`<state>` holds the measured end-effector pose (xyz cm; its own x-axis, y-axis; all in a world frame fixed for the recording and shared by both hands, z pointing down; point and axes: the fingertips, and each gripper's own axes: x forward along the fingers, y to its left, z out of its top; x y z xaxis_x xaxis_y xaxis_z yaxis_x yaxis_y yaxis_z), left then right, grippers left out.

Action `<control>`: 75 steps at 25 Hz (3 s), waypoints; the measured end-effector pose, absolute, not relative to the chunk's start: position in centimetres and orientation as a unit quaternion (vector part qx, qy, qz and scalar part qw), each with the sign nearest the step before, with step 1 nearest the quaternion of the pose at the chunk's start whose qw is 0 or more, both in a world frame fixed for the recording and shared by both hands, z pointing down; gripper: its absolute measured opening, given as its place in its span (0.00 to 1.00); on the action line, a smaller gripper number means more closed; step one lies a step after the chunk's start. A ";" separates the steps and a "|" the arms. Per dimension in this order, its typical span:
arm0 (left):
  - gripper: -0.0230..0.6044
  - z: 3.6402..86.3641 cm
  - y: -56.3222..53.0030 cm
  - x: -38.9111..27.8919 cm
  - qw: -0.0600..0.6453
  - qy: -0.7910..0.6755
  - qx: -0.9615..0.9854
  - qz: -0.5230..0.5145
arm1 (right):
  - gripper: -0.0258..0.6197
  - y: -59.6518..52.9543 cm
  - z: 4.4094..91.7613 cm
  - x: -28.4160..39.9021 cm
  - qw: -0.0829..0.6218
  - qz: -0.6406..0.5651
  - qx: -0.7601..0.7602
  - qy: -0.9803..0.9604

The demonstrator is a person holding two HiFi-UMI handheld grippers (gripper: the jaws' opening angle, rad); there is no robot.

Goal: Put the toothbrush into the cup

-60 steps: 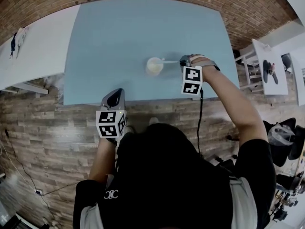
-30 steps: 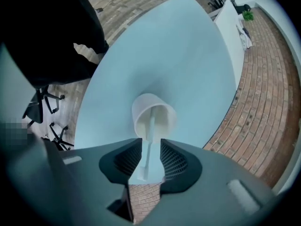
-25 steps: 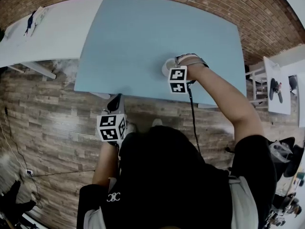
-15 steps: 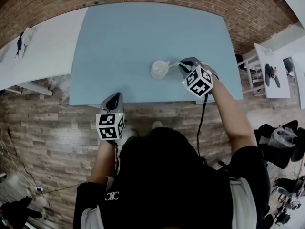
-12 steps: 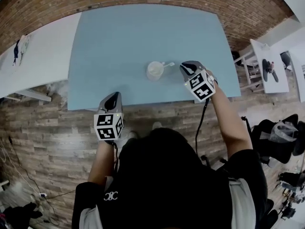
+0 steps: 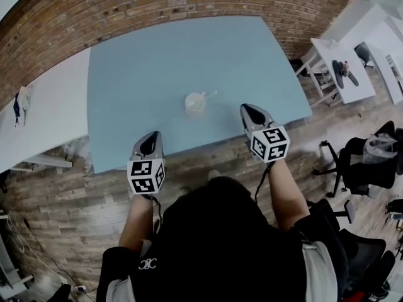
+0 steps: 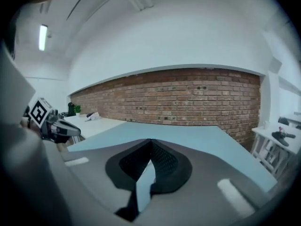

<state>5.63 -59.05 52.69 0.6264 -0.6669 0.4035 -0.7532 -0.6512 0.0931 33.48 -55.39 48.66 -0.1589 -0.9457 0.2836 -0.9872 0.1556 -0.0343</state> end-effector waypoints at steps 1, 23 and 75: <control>0.05 52.8 -59.0 5.6 0.126 -0.392 0.895 0.171 | 0.05 -54.5 48.6 33.1 0.085 0.112 0.647 -0.749; 0.05 53.3 -50.0 3.0 0.131 -0.346 0.914 0.169 | 0.05 -38.7 47.7 29.9 0.108 0.100 0.676 -0.722; 0.05 55.0 1.1 -15.2 0.106 -0.424 0.875 0.206 | 0.05 7.6 52.4 15.6 -0.007 0.148 0.651 -0.744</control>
